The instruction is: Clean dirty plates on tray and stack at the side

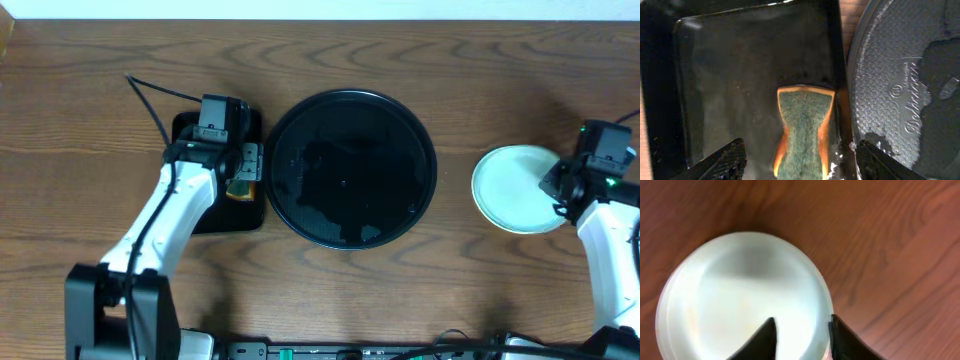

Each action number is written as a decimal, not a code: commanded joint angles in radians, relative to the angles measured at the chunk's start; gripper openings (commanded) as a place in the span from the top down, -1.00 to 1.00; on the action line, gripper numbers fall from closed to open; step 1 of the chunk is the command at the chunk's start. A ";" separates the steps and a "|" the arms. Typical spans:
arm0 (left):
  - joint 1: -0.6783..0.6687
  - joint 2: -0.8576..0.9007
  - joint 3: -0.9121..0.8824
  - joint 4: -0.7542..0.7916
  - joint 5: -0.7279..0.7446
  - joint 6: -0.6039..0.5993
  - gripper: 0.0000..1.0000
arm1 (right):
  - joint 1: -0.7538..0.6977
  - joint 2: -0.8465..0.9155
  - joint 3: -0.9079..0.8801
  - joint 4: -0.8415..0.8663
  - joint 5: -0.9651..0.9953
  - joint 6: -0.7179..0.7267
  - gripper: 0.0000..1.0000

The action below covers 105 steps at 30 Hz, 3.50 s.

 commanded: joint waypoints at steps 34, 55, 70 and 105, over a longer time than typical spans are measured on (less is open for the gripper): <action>0.087 -0.249 -0.016 -0.518 -0.016 -0.283 -0.75 | 0.250 -0.117 -0.008 -0.232 -0.439 -0.306 -0.99; 0.086 -1.090 -0.210 -0.452 0.025 -0.215 -0.77 | 0.360 -0.774 -0.175 -0.219 -0.278 -0.261 -0.99; 0.086 -1.091 -0.210 -0.481 0.025 -0.215 -0.77 | 0.360 -0.773 -0.175 -0.273 -0.278 -0.261 -0.98; 0.086 -1.091 -0.210 -0.481 0.025 -0.215 -0.77 | 0.351 -1.368 -0.814 0.621 -0.274 -0.374 -0.99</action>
